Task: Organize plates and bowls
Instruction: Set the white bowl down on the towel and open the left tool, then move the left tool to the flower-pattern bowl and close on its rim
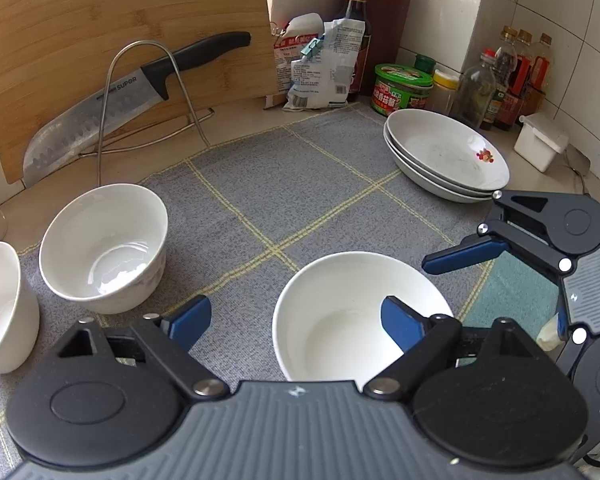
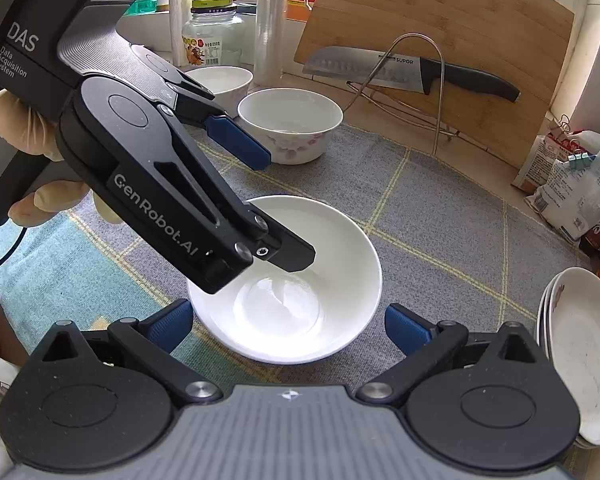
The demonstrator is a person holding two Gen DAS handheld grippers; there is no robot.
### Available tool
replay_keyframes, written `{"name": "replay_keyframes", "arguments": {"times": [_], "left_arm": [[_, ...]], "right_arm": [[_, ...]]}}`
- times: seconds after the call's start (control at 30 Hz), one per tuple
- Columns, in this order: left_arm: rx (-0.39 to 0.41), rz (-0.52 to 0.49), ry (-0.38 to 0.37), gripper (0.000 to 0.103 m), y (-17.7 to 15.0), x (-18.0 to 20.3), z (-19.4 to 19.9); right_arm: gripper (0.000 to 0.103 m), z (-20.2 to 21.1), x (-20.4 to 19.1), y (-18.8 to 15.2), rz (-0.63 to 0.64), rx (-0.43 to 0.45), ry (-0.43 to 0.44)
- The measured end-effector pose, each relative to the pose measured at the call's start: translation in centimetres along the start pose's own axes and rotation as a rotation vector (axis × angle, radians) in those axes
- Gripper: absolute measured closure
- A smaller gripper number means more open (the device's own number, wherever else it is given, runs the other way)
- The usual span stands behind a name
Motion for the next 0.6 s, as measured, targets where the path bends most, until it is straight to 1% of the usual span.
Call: {"name": "replay_keyframes", "arguments": {"times": [0.27, 0.6], "left_arm": [[0.052, 0.023, 0.075, 0.01, -0.1, -1.3, 2.2], [0.085, 0.136, 0.139, 0.009, -0.9, -4.1, 4.2]], "right_arm": [[0.0, 0.7, -0.3, 0.8, 0.008, 0.019, -0.003], [0.0, 1.0, -0.8, 2.3, 0.02, 0.046, -0.01]]}}
Point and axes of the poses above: each gripper's, at about its wrist camera, not at the fingertips, and z roughly against the way its jaws point, x to its right, y to its top, the point moved 10 cm from there along -z, roughly the way its jaws point, and after that the axes turned 1 degree about y, right-handed, at the moved point
